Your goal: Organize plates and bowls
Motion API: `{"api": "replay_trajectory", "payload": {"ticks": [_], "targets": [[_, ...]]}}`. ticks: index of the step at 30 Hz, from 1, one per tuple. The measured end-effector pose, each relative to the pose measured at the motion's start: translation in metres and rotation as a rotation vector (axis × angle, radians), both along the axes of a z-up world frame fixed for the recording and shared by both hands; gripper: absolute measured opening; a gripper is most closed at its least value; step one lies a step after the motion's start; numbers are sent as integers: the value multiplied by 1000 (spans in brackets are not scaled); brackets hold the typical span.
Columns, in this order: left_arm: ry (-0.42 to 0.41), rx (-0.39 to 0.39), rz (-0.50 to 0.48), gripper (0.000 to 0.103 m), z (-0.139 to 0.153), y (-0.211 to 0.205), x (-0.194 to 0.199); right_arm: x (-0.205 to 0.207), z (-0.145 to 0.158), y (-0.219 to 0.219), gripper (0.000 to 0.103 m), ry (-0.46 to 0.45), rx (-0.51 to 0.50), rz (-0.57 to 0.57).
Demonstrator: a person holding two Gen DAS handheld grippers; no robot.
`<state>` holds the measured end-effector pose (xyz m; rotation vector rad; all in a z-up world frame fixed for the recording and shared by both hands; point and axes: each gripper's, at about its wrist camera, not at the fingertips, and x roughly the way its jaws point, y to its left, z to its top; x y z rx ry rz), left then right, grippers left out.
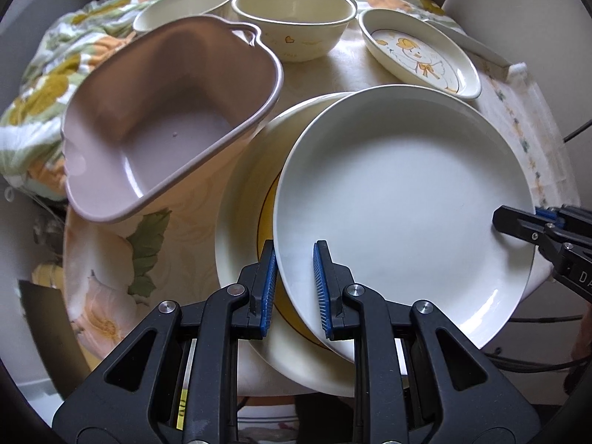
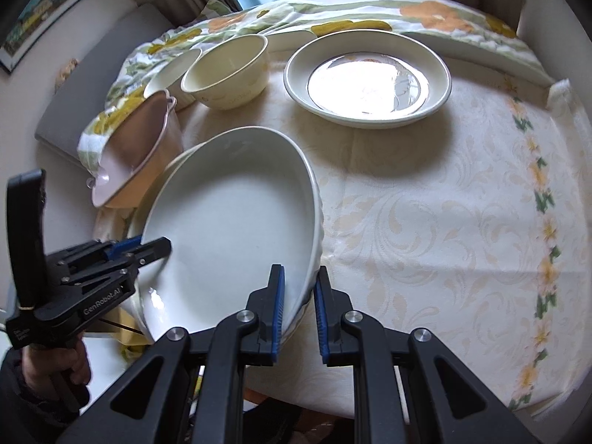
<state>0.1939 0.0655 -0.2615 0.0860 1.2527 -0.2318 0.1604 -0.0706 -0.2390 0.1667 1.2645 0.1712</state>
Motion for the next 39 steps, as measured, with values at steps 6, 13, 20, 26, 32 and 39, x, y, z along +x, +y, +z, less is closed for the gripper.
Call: {"api": "replay_trajectory", "payload": {"ticks": [6, 13, 20, 26, 32, 39], "targets": [[-35, 85, -27, 17, 3, -10, -2, 1, 1, 8, 14, -4, -69, 24], [-57, 130, -30, 17, 6, -10, -5, 1, -2, 10, 14, 5, -80, 8], [-70, 148, -28, 17, 9, -9, -9, 1, -4, 18, 14, 15, -135, 17], [-69, 135, -10, 17, 11, -1, -9, 2, -4, 24, 14, 16, -177, 25], [-68, 142, -9, 17, 12, 2, -9, 2, -4, 24, 14, 18, -187, 29], [-83, 183, -23, 17, 14, -3, -13, 2, -4, 25, 14, 17, -191, 30]]}}
